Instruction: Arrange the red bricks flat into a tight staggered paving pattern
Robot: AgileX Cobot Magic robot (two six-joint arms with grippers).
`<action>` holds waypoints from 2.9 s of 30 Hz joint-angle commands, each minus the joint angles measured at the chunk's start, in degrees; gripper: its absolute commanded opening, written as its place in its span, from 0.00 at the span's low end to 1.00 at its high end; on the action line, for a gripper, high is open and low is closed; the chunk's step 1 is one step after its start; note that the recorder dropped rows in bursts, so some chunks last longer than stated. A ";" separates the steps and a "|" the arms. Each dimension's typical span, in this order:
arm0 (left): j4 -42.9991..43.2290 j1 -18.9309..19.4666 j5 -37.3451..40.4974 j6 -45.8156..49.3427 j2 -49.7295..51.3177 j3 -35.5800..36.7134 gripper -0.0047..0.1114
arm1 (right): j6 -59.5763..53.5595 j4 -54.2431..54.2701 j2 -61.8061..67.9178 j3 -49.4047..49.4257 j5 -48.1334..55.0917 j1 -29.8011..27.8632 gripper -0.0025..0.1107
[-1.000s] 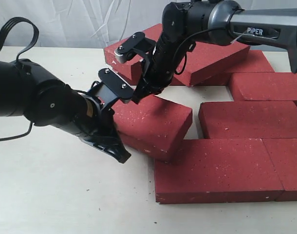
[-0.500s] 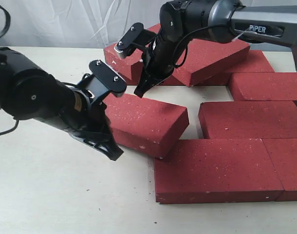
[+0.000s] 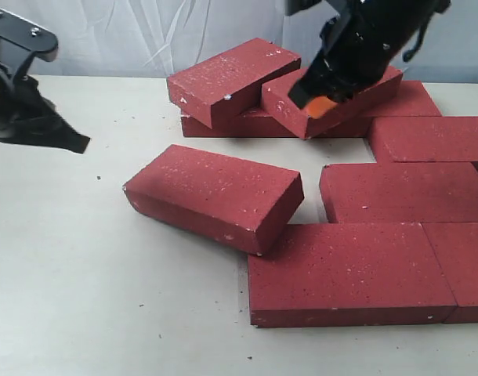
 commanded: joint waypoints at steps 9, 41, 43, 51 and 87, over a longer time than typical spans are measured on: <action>-8.28 4.33 -8.82 5.34 14.24 -1.47 0.04 | -21.24 9.80 -4.10 22.08 -7.38 -0.42 0.01; -26.72 -3.77 -4.52 22.23 32.40 -15.05 0.04 | -21.99 13.08 3.30 20.40 -17.60 1.42 0.01; -26.83 -3.77 -3.42 22.23 31.64 -15.40 0.04 | -21.99 13.66 3.30 20.40 -20.79 1.42 0.01; -26.47 -3.77 4.18 22.32 25.17 -15.42 0.04 | -21.99 15.84 3.40 20.40 -31.68 1.42 0.01; -26.27 1.42 5.13 21.87 26.68 -13.57 0.04 | -38.48 24.63 3.75 19.71 -27.24 12.90 0.01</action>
